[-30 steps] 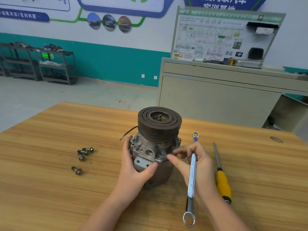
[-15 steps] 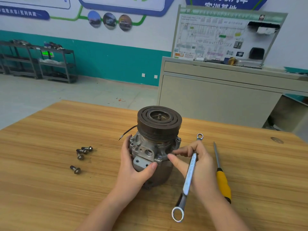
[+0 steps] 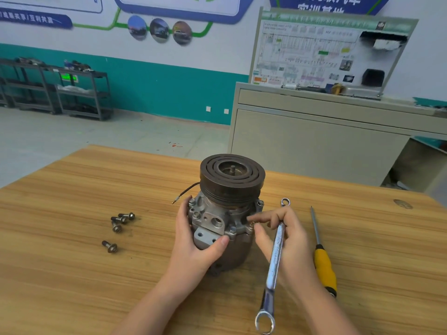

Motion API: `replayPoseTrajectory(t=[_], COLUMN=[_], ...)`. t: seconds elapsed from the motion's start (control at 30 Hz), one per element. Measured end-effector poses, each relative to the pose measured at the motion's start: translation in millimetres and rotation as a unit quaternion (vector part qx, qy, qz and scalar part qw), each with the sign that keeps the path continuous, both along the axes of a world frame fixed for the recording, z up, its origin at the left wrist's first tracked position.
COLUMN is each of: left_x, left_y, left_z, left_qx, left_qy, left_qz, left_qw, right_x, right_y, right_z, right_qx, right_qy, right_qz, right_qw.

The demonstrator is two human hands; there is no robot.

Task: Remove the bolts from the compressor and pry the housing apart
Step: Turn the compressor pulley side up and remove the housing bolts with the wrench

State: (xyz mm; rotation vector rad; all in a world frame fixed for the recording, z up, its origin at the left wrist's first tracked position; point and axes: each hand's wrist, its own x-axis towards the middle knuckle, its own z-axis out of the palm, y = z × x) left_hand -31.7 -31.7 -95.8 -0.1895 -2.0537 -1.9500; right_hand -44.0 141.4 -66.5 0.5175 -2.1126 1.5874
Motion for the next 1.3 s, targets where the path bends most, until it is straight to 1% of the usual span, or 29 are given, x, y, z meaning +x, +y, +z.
replayPoseTrajectory(t=[0.07,0.17,0.33,0.5,0.63,0.8,0.97,1.13,1.3], left_x=[-0.6,-1.3,-1.0,-0.2,-0.1,-0.7,-0.1,1.0,1.6], left_y=[0.2,-0.1,-0.7,0.0,0.0,0.2,-0.2,-0.4,-0.5], left_z=[-0.2,-1.2,-1.8,0.0,0.5,0.4,0.5,1.0,1.6], left_qx=[0.003,0.007,-0.005,-0.002,0.000,0.004,0.001,-0.002,-0.004], left_qy=[0.001,0.001,0.002,0.004,0.001,-0.001,-0.003,-0.005,-0.008], left_qz=[-0.002,-0.001,0.000,-0.003,-0.003,-0.004,0.001,0.000,0.001], left_qw=[1.000,1.000,1.000,1.000,1.000,1.000,1.000,1.000,1.000], right_x=[-1.2,-4.0,-0.6,-1.3,0.8,0.1,0.8,-0.8,1.2], right_y=[-1.0,-1.8,1.2,-1.8,-0.6,-3.2,0.4,-3.2,-1.1], right_z=[0.1,-2.6,-1.8,-1.5,-1.5,-1.5,-3.8,-2.3,-3.7], right_qx=[-0.013,-0.006,-0.004,0.020,0.003,0.011,0.005,0.001,0.004], right_qy=[-0.001,0.002,0.003,0.011,-0.003,0.007,0.001,0.019,0.003], right_qz=[-0.016,-0.031,-0.006,-0.043,-0.001,-0.041,-0.002,-0.038,-0.001], right_qw=[1.000,0.999,1.000,0.999,1.000,0.999,1.000,0.999,1.000])
